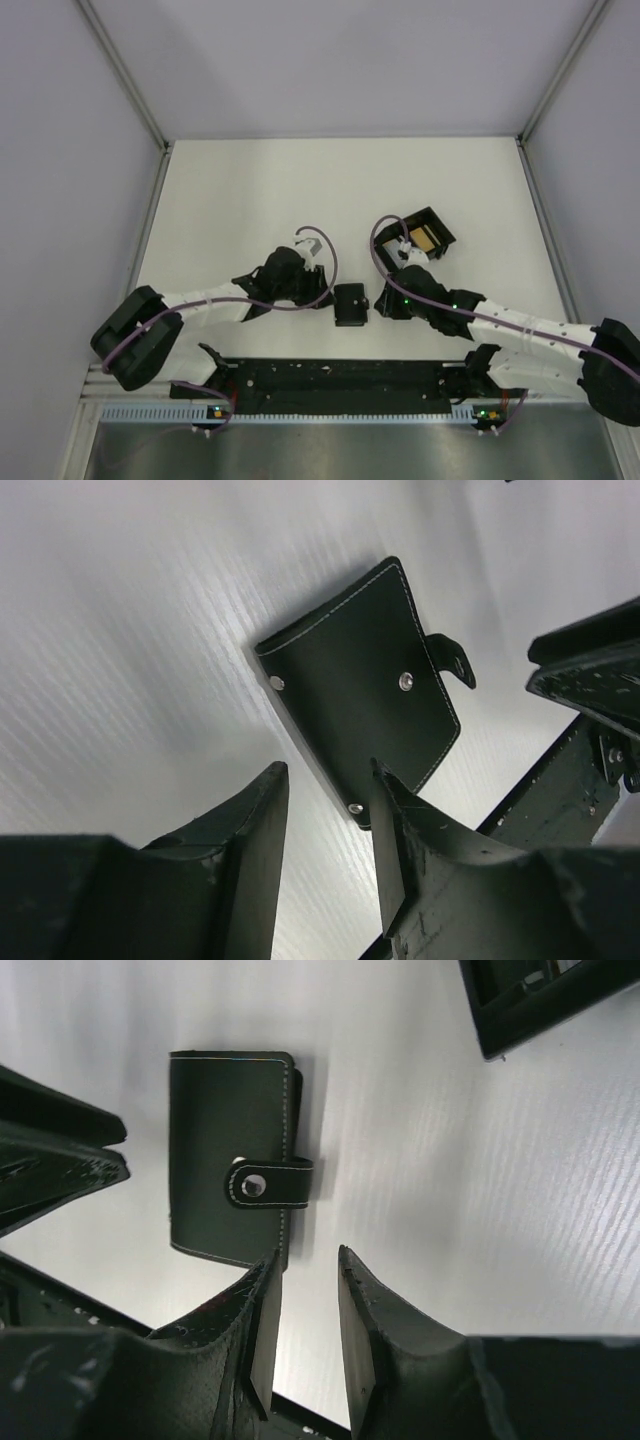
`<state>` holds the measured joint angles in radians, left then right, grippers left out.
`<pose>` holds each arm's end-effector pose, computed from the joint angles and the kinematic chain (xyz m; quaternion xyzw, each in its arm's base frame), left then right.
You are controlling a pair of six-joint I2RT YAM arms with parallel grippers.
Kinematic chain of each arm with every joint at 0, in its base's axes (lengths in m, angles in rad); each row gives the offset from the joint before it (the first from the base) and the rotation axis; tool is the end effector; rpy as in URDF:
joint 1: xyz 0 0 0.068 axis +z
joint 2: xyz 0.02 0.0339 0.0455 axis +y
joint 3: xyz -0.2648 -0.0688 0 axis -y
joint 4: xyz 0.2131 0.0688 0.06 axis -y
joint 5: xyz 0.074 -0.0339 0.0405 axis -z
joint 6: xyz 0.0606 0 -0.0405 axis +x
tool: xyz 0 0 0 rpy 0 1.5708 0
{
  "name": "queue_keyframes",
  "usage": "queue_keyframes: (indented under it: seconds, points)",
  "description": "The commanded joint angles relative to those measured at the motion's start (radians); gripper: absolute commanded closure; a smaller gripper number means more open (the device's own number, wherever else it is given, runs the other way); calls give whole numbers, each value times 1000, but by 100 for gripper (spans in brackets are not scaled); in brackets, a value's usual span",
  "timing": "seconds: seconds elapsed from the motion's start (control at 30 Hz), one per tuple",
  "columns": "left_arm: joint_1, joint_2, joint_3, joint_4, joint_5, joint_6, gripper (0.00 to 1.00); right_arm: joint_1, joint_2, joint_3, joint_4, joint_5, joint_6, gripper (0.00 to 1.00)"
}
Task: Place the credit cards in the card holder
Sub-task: Close the card holder at the center of the board.
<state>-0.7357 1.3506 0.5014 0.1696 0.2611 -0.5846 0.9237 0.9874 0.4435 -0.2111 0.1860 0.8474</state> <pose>0.1756 -0.1801 0.1683 0.1235 0.8879 -0.3548 0.2655 0.1203 0.1407 0.1840 0.0020 0.9147 0.2519 0.3160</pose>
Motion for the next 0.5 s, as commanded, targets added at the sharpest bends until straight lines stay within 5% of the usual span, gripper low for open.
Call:
queue_keyframes:
  seconds: [0.0, 0.23, 0.37, 0.4, 0.47]
  points:
    - [-30, 10, 0, 45, 33, -27, 60, -36, 71, 87, 7, -14, -40, 71]
    - [-60, 64, 29, 57, 20, -52, 70, -48, 131, 121, 30, -46, -62, 71]
    - [-65, 81, 34, 74, 7, -78, 85, -49, 158, 121, 45, -60, -62, 72]
    - [-67, 81, 35, 85, 10, -80, 98, -49, 163, 123, 49, -63, -62, 72]
    - [-67, 79, 35, 106, 18, -95, 100, -48, 174, 123, 61, -75, -61, 72]
